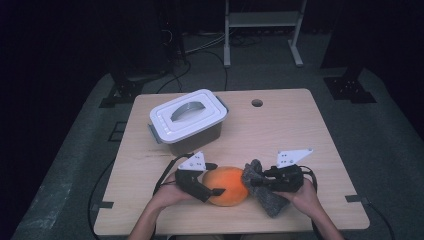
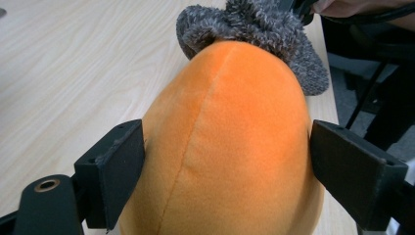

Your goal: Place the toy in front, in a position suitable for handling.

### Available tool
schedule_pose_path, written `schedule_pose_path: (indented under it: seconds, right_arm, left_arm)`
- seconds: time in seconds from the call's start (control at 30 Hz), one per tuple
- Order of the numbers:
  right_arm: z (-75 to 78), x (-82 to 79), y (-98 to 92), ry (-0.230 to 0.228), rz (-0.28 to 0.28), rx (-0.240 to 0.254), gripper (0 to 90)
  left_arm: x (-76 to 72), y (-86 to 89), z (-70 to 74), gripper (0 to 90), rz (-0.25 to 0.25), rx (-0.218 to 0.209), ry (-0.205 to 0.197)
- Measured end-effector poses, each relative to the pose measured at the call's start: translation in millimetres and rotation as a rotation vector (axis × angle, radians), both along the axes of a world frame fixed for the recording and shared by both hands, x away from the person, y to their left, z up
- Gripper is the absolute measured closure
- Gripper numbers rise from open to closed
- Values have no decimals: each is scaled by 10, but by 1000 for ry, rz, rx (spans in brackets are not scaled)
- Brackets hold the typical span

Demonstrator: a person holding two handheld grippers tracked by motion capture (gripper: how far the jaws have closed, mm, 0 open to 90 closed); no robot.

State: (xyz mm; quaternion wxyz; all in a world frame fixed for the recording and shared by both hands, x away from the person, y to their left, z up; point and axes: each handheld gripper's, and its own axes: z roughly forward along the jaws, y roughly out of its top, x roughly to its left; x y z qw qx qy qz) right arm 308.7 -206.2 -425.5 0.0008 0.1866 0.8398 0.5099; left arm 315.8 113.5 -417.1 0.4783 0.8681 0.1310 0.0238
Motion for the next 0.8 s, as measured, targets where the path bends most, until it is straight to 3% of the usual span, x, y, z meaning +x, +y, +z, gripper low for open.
schedule_pose_path:
  seconds: [0.07, 0.13, 0.17, 0.2, 0.23, 0.27, 0.37, 0.5, 0.6, 0.8]
  right_arm:
    - [-8, 8, -25, 12, 3, -15, 755]
    - [22, -1, -32, 7, 1, -6, 755]
    - [65, -15, -36, -10, -2, 2, 755]
    - [151, -42, -32, -40, -8, 40, 755]
    - [151, -42, -32, -40, -8, 40, 755]
    - [220, -72, 6, -68, -11, 55, 755]
    - [272, -108, 105, -99, -1, 43, 755]
    - [243, -104, 164, -102, 10, 10, 756]
    - [195, -70, 121, -70, 14, 7, 757]
    - [144, -61, 59, -50, 19, -9, 759]
  left_arm:
    - [-4, 26, -10, 243, -12, -4, -1]
    - [-27, 24, 2, 280, -10, 3, -30]
    - [-35, 14, 14, 297, -10, 7, -36]
    - [-61, -27, 33, 327, -18, 12, -57]
    - [-61, -27, 33, 332, -18, 12, -57]
    - [-79, -61, 39, 333, -22, 14, -66]
    - [-153, -176, 72, 331, -38, 33, -105]
    - [-159, -190, 69, 285, -45, 40, -112]
    - [-121, -158, 65, 203, -47, 14, -83]
    - [-76, -104, 39, 117, -25, 20, -59]
